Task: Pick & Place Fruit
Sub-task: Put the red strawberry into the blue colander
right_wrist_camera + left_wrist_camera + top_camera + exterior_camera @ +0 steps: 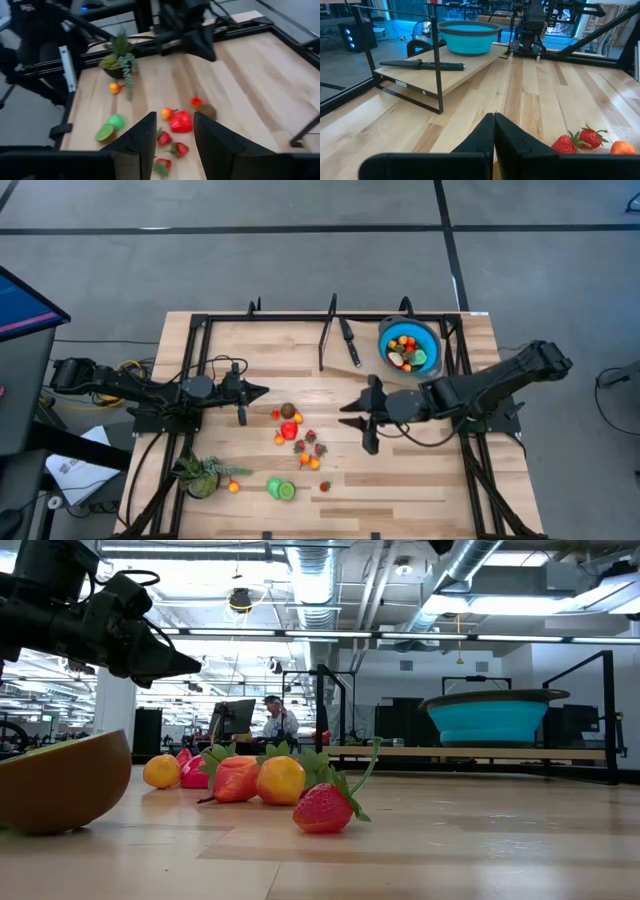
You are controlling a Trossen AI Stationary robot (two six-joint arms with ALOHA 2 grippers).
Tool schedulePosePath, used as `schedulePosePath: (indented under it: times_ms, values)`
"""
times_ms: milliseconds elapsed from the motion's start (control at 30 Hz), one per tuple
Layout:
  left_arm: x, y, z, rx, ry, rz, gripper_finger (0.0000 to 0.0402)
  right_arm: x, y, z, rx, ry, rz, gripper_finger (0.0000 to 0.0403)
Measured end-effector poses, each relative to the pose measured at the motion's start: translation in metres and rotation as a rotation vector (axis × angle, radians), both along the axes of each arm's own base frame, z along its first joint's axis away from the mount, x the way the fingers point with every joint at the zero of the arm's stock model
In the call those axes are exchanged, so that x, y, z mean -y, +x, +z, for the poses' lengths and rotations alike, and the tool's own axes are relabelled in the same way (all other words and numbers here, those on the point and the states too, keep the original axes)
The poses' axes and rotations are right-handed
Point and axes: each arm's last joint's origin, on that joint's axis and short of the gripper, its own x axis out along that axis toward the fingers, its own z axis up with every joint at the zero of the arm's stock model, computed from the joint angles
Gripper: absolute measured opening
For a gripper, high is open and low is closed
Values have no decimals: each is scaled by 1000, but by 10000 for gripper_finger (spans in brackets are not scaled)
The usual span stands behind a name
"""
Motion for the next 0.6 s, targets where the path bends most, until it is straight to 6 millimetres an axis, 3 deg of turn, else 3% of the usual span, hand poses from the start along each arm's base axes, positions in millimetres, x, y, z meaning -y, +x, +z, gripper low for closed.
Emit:
schedulePosePath:
  times_ms: [267, 600]
  values:
    - [0, 0, 0, 0, 0, 0, 1, -30, 20, -28, -25, -10, 64, 121]
    - [0, 0, 0, -1, 0, 0, 1, -63, 48, -98, -175, -48, 137, 120]
